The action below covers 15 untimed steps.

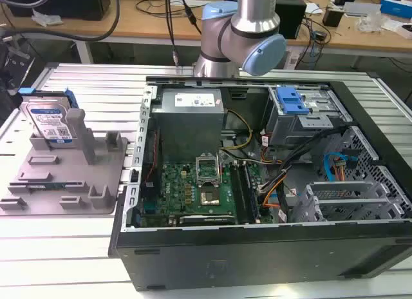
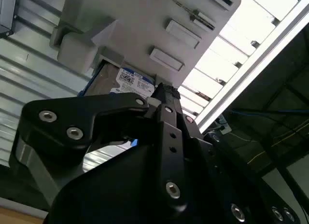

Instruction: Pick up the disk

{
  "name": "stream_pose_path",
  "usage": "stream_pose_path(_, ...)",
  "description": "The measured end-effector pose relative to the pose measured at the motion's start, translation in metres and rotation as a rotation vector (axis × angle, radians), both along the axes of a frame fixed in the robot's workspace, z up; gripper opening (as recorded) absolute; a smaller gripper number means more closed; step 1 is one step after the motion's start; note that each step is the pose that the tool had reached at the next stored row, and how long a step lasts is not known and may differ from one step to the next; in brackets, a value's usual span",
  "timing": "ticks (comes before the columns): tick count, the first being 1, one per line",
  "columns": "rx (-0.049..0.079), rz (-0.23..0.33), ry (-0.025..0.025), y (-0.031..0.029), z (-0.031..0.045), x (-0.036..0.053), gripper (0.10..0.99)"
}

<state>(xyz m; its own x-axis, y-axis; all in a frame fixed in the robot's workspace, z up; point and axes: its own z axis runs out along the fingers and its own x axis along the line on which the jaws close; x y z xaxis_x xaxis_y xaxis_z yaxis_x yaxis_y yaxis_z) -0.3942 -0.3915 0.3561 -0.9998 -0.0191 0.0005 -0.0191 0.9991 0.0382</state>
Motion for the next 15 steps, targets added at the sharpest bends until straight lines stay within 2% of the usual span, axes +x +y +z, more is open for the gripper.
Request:
stream_pose_path(8,0.0,0.0,0.0,0.0,0.0,0.0,0.106)
stream_pose_path(11,0.0,0.025,-0.0001,0.0,0.0,-0.0001,0.106)
stream_pose_path(12,0.0,0.047,-0.0001,0.0,-0.0001,-0.0001,0.106)
stream_pose_path(15,0.0,0.217,0.0,0.0,-0.0006,-0.0002,0.106)
